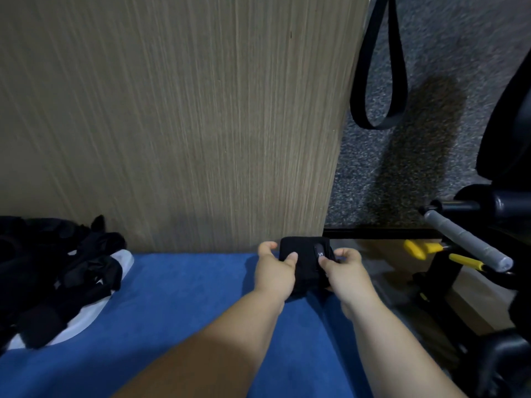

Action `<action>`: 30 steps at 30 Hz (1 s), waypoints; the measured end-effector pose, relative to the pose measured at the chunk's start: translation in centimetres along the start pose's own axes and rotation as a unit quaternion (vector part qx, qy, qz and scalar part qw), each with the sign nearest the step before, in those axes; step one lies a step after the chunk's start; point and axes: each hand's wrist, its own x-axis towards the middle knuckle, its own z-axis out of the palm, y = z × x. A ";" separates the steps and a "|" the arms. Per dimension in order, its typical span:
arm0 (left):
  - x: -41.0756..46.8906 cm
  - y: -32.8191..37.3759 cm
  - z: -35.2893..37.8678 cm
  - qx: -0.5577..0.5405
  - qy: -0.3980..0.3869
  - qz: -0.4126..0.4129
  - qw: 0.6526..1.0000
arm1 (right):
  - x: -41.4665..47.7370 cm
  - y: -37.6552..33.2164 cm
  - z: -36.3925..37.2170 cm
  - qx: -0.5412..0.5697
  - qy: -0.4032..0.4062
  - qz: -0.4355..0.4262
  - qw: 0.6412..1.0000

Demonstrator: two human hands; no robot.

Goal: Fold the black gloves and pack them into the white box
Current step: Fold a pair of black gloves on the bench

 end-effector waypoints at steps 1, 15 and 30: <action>0.5 -0.1 0.3 0.014 0.004 0.005 1.000 | 0.5 -0.2 0.1 -0.019 0.009 -0.006 1.000; 3.6 -1.4 0.0 0.402 0.051 0.280 0.870 | 1.5 1.9 1.7 -0.315 0.037 -0.217 0.923; 5.0 -2.7 -0.8 0.536 -0.133 0.204 0.808 | 2.3 2.4 2.3 -0.485 -0.069 -0.151 0.858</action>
